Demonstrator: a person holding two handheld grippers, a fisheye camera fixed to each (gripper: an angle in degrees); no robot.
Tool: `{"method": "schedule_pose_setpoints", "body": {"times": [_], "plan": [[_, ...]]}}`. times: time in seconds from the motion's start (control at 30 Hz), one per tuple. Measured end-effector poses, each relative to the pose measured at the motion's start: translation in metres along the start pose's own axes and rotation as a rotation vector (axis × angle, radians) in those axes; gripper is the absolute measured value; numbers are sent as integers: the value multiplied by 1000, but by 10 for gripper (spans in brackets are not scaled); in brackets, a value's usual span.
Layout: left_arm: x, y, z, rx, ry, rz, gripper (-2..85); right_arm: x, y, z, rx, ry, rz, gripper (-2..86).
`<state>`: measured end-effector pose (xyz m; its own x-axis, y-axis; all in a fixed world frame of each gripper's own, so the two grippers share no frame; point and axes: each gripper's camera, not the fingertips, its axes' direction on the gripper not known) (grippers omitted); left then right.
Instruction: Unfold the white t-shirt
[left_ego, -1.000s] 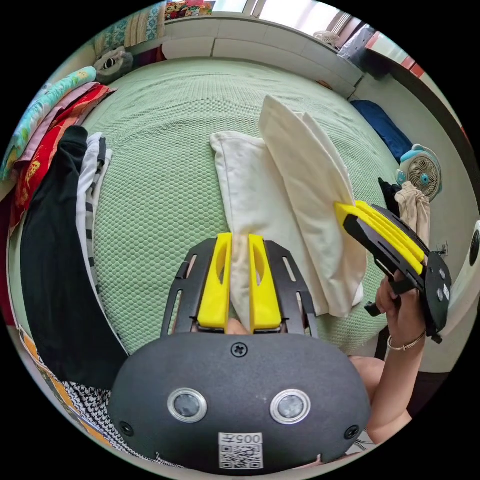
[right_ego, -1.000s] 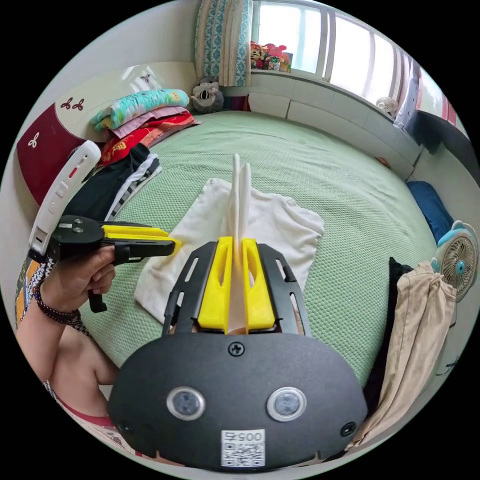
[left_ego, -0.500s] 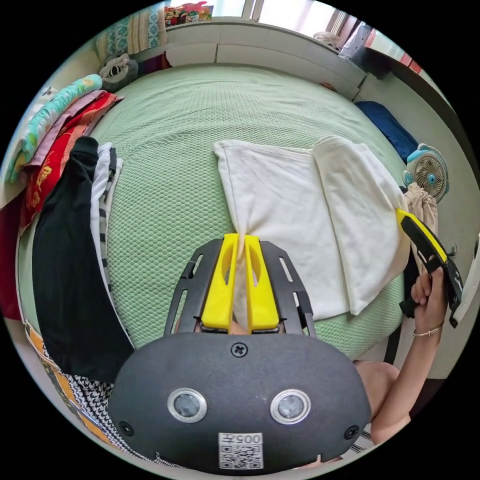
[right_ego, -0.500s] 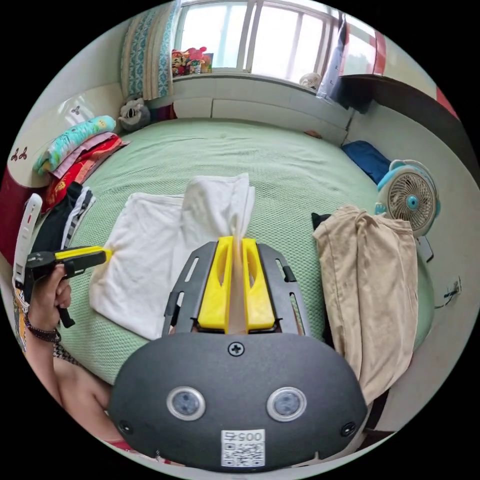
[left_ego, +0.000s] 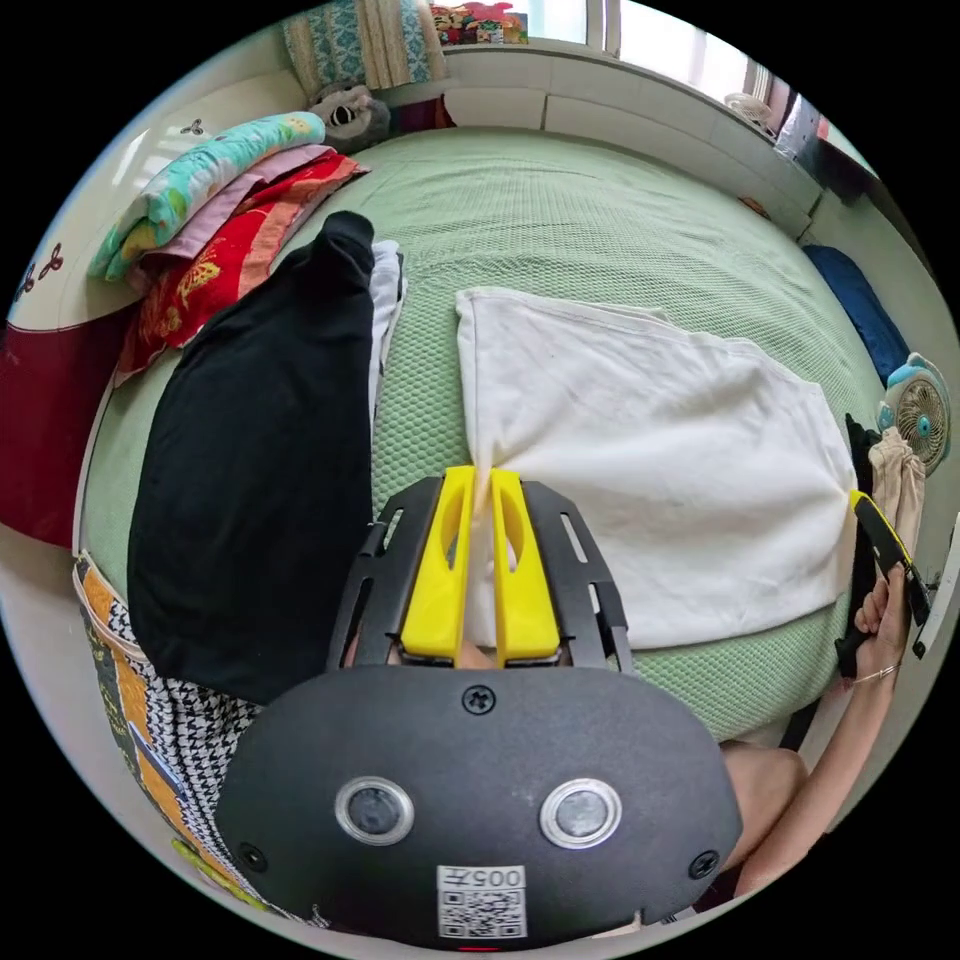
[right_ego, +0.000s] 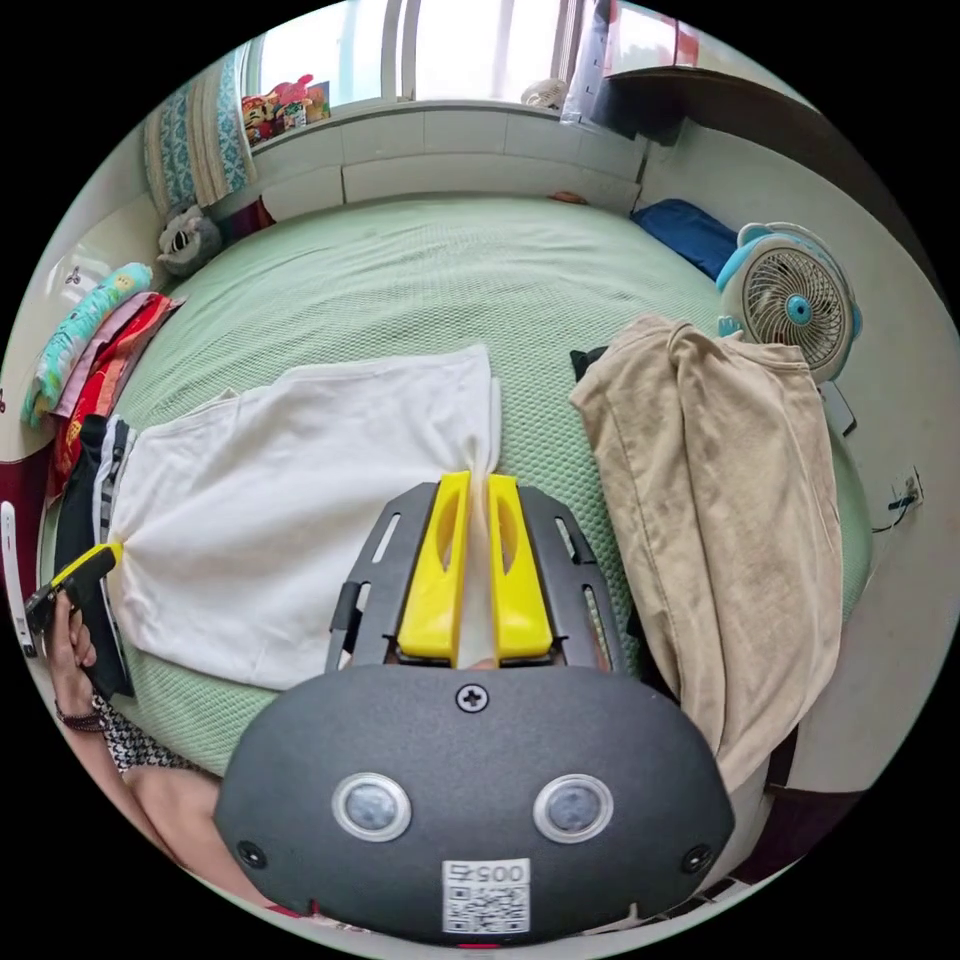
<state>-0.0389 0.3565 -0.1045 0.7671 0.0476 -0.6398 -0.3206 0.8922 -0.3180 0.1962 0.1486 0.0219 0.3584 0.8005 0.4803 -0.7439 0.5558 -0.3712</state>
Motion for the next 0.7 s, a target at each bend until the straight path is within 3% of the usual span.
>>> {"method": "schedule_pose_setpoints", "body": {"times": [0.23, 0.37, 0.7], "plan": [[-21, 11, -15, 32, 100, -19, 58, 22, 0, -18, -20, -77, 20, 91], [-15, 11, -13, 3, 122, 30, 59, 28, 7, -1, -160, -102, -38, 103], [13, 3, -4, -69, 83, 113, 56, 24, 8, 30, -364, -24, -123, 22]]}}
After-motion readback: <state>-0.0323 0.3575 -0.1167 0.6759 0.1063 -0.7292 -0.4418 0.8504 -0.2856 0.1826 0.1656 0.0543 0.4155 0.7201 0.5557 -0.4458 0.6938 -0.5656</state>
